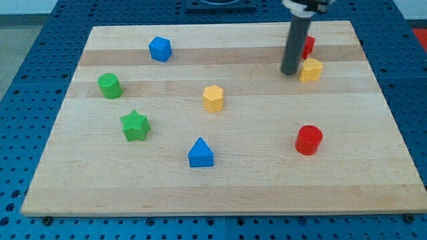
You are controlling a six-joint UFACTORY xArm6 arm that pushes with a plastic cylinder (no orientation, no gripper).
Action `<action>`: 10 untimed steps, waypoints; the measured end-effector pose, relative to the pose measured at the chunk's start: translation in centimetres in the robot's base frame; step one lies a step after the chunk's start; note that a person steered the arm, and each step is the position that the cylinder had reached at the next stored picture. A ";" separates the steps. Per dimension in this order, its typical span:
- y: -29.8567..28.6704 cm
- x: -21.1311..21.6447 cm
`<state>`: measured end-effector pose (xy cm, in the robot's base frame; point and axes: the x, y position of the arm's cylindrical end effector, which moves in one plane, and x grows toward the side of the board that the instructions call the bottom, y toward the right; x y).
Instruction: Push the yellow hexagon towards center right
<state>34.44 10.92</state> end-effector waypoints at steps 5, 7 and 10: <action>-14.6 6.4; -13.6 9.5; -11.0 10.8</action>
<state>45.25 -0.05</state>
